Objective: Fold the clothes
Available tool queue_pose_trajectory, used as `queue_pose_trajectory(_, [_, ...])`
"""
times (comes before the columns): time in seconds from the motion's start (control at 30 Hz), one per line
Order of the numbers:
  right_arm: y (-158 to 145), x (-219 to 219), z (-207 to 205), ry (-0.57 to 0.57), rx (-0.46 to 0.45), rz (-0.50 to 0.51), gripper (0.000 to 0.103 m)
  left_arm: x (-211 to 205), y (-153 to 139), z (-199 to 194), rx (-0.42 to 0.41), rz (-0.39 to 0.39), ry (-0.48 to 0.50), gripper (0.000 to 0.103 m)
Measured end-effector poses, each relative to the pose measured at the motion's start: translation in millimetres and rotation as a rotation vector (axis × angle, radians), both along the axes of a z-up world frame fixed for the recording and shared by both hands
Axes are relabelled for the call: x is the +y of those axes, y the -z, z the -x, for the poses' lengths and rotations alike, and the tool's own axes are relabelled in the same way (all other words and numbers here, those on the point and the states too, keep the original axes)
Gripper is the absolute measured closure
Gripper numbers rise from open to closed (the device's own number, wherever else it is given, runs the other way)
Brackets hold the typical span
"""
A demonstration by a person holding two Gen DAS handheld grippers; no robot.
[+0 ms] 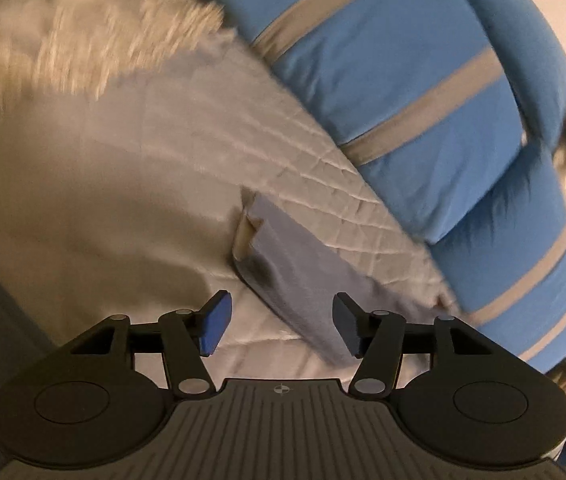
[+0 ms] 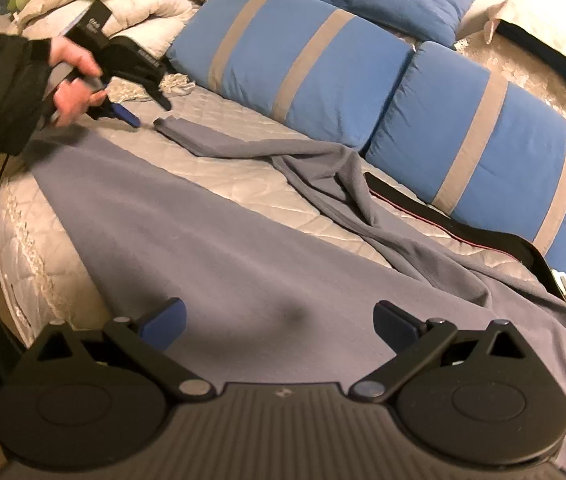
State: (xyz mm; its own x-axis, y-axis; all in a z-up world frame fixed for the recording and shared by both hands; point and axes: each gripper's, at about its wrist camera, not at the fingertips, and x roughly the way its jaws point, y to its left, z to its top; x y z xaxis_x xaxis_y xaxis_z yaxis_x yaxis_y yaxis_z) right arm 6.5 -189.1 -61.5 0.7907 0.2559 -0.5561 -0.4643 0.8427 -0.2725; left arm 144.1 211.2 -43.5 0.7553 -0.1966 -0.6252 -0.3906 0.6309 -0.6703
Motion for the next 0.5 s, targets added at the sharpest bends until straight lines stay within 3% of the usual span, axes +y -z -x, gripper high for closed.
queue_pose_trajectory(0.2, [2, -3, 0, 0.004, 0.004, 0.005, 0.0, 9, 23, -11, 0.008, 0.198, -0.09, 0.05])
queue_pose_trajectory(0.37, [2, -9, -4, 0.032, 0.015, -0.006, 0.0, 9, 28, -12, -0.01, 0.21, -0.102, 0.054])
queue_pose_trajectory(0.47, [1, -10, -3, 0.031, 0.014, -0.015, 0.0, 11, 33, -11, 0.002, 0.215, -0.135, 0.073])
queue_pose_trajectory(0.5, [1, -10, -2, 0.028, 0.01, -0.014, 0.0, 13, 35, -11, 0.015, 0.225, -0.156, 0.088])
